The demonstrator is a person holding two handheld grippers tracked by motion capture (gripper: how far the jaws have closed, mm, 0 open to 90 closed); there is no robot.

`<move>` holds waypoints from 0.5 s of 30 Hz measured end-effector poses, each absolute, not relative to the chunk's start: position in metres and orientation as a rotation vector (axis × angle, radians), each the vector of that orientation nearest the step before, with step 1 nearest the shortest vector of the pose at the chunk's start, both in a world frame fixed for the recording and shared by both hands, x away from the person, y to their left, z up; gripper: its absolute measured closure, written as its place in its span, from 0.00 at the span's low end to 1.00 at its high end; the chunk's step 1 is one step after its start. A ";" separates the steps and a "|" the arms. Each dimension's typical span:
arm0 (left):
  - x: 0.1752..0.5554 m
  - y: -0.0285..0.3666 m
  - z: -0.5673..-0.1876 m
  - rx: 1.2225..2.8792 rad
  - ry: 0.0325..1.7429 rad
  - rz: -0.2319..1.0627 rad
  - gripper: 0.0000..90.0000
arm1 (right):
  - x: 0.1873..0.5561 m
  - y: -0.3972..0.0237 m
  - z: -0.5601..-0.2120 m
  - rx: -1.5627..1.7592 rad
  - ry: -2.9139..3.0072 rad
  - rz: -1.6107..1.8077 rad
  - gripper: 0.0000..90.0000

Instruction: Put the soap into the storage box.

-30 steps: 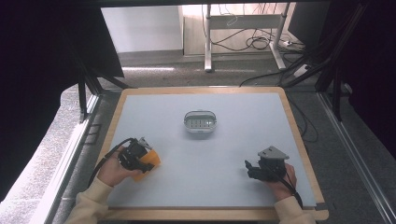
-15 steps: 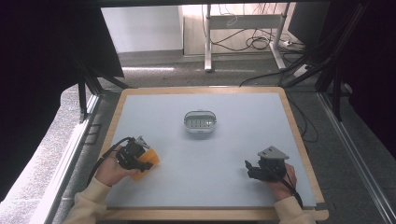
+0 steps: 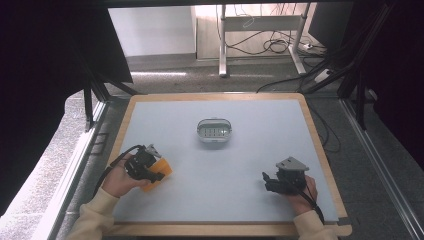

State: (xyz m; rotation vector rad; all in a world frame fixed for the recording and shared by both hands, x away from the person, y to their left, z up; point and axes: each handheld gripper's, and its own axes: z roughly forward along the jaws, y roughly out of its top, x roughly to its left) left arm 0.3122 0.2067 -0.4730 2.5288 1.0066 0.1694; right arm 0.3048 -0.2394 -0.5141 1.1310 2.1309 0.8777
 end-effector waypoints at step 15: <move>0.316 0.197 -0.461 2.512 0.949 0.171 0.69 | 0.304 -0.239 -0.513 1.122 2.133 0.885 0.18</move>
